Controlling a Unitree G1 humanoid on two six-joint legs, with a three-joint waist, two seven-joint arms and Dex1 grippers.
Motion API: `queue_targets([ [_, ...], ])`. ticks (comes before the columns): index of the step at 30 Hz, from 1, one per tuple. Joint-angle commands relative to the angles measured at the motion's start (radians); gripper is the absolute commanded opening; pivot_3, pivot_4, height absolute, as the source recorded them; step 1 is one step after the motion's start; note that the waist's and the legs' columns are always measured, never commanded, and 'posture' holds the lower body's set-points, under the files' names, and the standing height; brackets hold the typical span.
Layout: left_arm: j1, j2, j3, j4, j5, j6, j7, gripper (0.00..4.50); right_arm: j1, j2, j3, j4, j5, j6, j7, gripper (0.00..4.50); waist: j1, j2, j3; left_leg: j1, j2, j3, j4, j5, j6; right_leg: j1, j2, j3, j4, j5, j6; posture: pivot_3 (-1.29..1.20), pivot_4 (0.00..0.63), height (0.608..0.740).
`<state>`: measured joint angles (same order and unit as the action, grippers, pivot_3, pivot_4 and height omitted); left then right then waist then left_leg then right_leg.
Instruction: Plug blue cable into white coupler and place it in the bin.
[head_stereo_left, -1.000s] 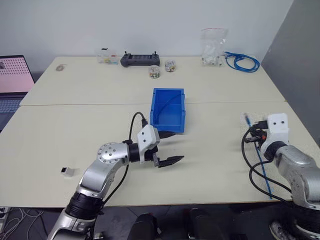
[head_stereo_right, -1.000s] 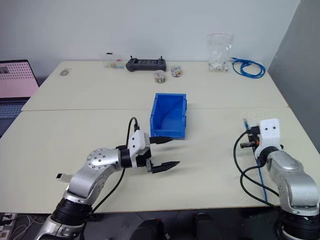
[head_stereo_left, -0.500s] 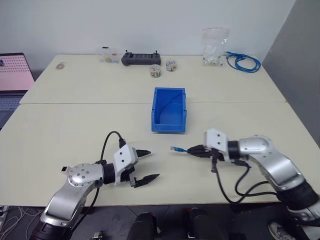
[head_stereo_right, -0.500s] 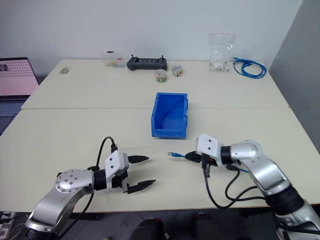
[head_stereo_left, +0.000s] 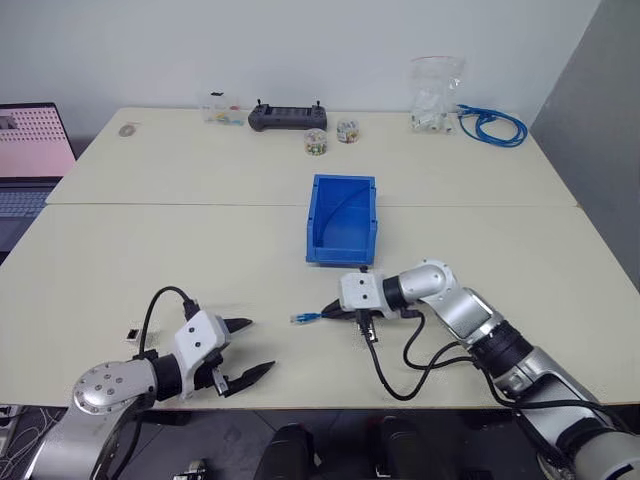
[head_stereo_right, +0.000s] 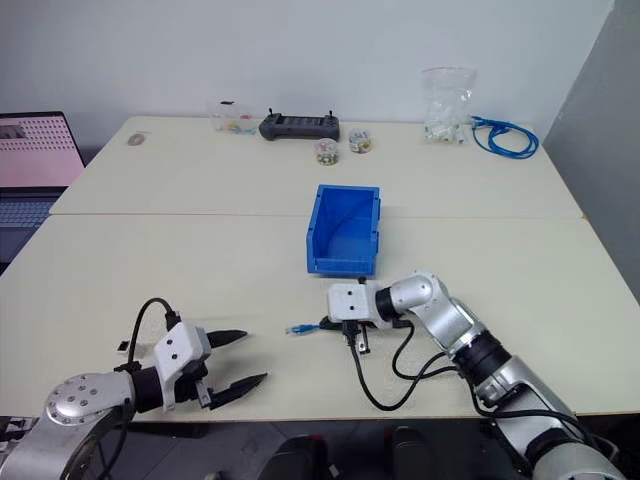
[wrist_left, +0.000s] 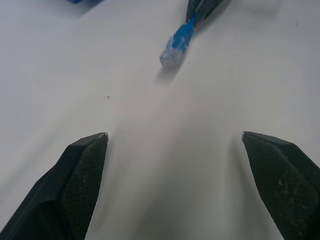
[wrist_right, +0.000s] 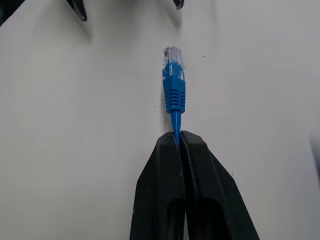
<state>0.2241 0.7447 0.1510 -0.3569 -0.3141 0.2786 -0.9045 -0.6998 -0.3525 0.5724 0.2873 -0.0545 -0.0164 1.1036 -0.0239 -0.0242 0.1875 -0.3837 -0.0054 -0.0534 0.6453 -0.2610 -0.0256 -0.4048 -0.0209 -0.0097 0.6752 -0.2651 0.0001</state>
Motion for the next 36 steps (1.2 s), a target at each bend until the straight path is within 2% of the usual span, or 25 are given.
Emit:
queue_targets([
  [1, -0.033, 0.004, 0.034, 0.013, -0.029, 0.002, -0.002, 4.50, -0.018, 0.026, -0.010, 0.021, -0.013, -0.039, 0.000, 0.01, -0.001, 0.000, 0.000, 0.000, 0.000, 0.000, 0.000, 0.000, 0.000, 0.000, 0.000, 0.000, 0.000, 0.002, -0.003, 0.00, 0.150, 0.740],
  [2, -0.042, 0.006, 0.033, 0.021, -0.029, 0.004, -0.006, 4.50, -0.017, 0.032, -0.012, 0.029, -0.015, -0.042, 0.001, 0.47, -0.002, 0.000, 0.000, 0.000, 0.000, 0.000, 0.000, 0.000, 0.000, 0.000, 0.000, 0.000, 0.000, 0.002, -0.003, 0.00, 0.150, 0.740],
  [3, -0.051, 0.007, 0.032, 0.030, -0.028, 0.004, -0.009, 4.50, -0.016, 0.038, -0.014, 0.038, -0.017, -0.041, 0.000, 0.59, -0.002, 0.000, 0.000, 0.000, 0.000, 0.000, 0.000, 0.000, 0.000, 0.000, 0.000, 0.000, 0.000, 0.002, -0.003, 0.00, 0.150, 0.740],
  [11, -0.123, 0.014, -0.007, 0.084, -0.013, -0.005, -0.043, 4.50, -0.005, 0.044, -0.067, 0.003, 0.029, 0.008, 0.015, 2.60, -0.003, 0.000, 0.000, 0.001, 0.000, 0.000, 0.000, 0.000, 0.000, 0.000, 0.000, 0.000, 0.002, 0.002, -0.004, 0.00, 0.150, 0.740],
  [18, -0.166, 0.004, -0.068, 0.110, -0.001, -0.021, -0.075, 4.50, 0.123, -0.046, -0.201, -0.282, 0.213, 0.286, 0.056, 4.43, 0.001, 0.000, 0.000, 0.000, 0.000, 0.000, 0.000, 0.000, 0.000, 0.000, 0.000, 0.000, 0.002, 0.002, -0.004, 0.00, 0.150, 0.740],
  [26, -0.206, -0.024, -0.155, 0.170, 0.069, -0.078, -0.058, 4.50, 0.324, -0.184, -0.314, -0.573, 0.339, 0.547, -0.005, 4.43, -0.001, 0.000, 0.000, 0.001, 0.000, -0.001, 0.000, 0.000, 0.000, 0.000, -0.001, 0.000, 0.002, 0.001, -0.001, 0.00, 0.150, 0.740],
  [32, -0.236, -0.058, -0.209, 0.221, 0.122, -0.109, -0.034, 4.50, 0.430, -0.210, -0.325, -0.704, 0.395, 0.594, -0.038, 4.43, -0.003, 0.000, 0.000, 0.001, 0.000, 0.000, 0.000, 0.000, 0.000, 0.000, 0.000, 0.000, 0.003, -0.001, 0.002, 0.00, 0.150, 0.740],
  [36, -0.264, -0.067, -0.241, 0.274, 0.164, -0.153, -0.030, 4.50, 0.447, -0.209, -0.322, -0.726, 0.417, 0.645, -0.070, 4.43, -0.001, 0.000, -0.001, 0.001, -0.001, 0.000, 0.000, 0.000, 0.000, 0.001, 0.000, 0.000, 0.002, -0.001, 0.002, 0.00, 0.150, 0.740],
])
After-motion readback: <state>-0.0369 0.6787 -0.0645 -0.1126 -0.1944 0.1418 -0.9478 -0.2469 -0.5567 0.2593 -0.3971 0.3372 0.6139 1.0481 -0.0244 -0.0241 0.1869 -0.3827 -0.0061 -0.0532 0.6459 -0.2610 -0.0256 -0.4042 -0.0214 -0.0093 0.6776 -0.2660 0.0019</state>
